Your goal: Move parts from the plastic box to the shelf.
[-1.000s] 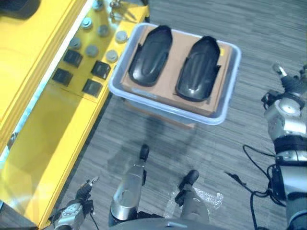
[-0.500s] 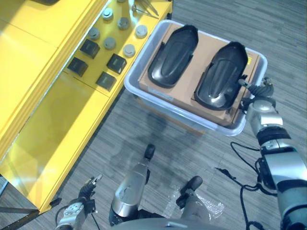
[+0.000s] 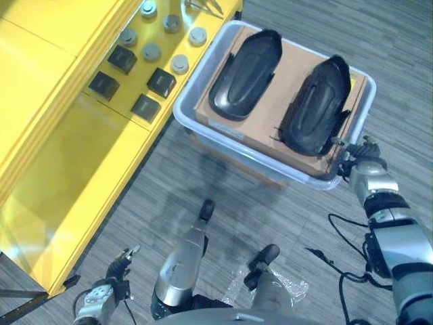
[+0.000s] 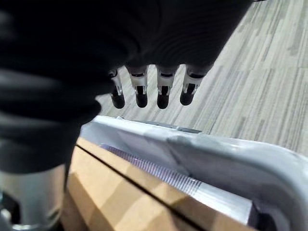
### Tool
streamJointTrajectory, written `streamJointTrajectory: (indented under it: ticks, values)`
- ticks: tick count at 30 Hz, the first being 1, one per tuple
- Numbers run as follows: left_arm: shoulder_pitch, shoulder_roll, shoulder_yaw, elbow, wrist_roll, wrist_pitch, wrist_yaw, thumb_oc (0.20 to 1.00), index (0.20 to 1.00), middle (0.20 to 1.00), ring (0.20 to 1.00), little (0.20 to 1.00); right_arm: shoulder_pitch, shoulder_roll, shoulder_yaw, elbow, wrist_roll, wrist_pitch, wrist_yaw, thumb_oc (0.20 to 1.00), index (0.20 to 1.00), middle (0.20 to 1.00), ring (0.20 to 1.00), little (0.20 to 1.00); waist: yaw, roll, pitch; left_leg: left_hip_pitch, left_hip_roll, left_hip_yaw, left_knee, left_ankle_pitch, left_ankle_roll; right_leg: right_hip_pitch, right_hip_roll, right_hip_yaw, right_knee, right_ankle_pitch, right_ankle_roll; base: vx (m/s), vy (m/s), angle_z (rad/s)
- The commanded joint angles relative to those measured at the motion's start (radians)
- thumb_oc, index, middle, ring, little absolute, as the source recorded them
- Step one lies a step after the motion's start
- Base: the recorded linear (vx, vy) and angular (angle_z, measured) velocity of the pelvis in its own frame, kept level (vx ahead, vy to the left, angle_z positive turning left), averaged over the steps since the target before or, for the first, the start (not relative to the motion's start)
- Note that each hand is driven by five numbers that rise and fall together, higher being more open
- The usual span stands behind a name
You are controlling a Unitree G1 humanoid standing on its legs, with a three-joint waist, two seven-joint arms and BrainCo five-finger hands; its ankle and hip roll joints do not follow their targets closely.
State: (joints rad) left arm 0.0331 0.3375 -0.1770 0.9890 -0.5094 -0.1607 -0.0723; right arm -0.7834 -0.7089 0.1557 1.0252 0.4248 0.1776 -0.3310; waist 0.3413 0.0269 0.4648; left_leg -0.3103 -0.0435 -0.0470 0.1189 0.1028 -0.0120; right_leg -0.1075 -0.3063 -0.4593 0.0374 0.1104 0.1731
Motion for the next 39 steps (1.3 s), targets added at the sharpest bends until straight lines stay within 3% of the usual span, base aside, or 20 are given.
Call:
streamJointTrajectory:
  ticks: [1,14,15,16,31,34,39]
  values:
    - [0.04,0.039,-0.021,-0.025,-0.032,-0.01,-0.003,1.0,1.0,1.0,1.0,1.0,0.011,-0.065,0.054,-0.007,0.012,-0.022,0.015,1.0,1.0,1.0,1.0,1.0,0.016,0.02,-0.009,-0.036,0.04,0.011,0.028,-0.063,-0.023,-0.028,-0.012,0.041,0.09,-0.064,0.039,-0.02,0.001,0.05]
    - [0.027,0.039,-0.033,-0.042,-0.041,-0.001,0.007,1.0,1.0,1.0,1.0,1.0,-0.019,-0.035,0.05,-0.001,0.068,-0.049,0.003,1.0,1.0,1.0,1.0,1.0,0.019,0.033,0.016,-0.055,0.03,0.012,0.033,-0.061,-0.02,-0.051,-0.018,0.047,0.099,-0.059,0.042,0.0,0.0,0.0]
    - [0.03,0.036,-0.034,-0.043,-0.042,-0.004,0.007,1.0,1.0,1.0,1.0,1.0,-0.018,-0.035,0.05,-0.016,0.075,-0.054,-0.006,0.573,0.573,0.573,0.573,0.573,0.017,0.033,0.019,-0.053,0.03,0.015,0.031,-0.06,-0.02,-0.052,-0.018,0.048,0.099,-0.059,0.043,0.0,0.0,0.0]
    - [0.03,0.034,-0.034,-0.043,-0.042,-0.006,0.008,1.0,1.0,1.0,1.0,1.0,-0.017,-0.036,0.049,-0.022,0.083,-0.054,-0.007,0.2,0.2,0.2,0.2,0.2,0.016,0.033,0.019,-0.052,0.03,0.016,0.029,-0.06,-0.021,-0.052,-0.018,0.048,0.097,-0.058,0.043,0.0,0.0,0.0]
    - [0.047,0.037,-0.034,-0.045,-0.042,-0.027,0.003,1.0,1.0,1.0,1.0,1.0,-0.028,-0.095,0.004,-0.099,0.135,-0.113,-0.051,0.2,0.2,0.2,0.2,0.2,0.002,0.026,-0.005,-0.004,0.037,0.03,0.002,-0.067,-0.02,-0.032,-0.019,0.048,0.092,-0.052,0.046,0.0,0.0,0.0]
    - [0.058,0.037,-0.031,-0.049,-0.053,-0.045,-0.004,1.0,1.0,1.0,1.0,1.0,-0.018,-0.106,-0.024,-0.147,0.159,-0.167,-0.068,0.2,0.2,0.2,0.2,0.2,-0.004,0.021,-0.02,0.019,0.042,0.032,-0.009,-0.071,-0.021,-0.016,-0.017,0.045,0.087,-0.053,0.047,0.0,-0.01,-0.01]
    - [0.076,0.035,-0.006,-0.083,-0.089,-0.047,-0.028,1.0,1.0,1.0,1.0,1.0,0.036,-0.11,-0.072,-0.285,0.117,-0.161,-0.067,0.2,0.2,0.2,0.2,0.2,-0.016,0.008,-0.051,0.06,0.049,0.037,-0.026,-0.077,-0.023,0.018,-0.011,0.042,0.073,-0.055,0.049,0.01,-0.005,0.0]
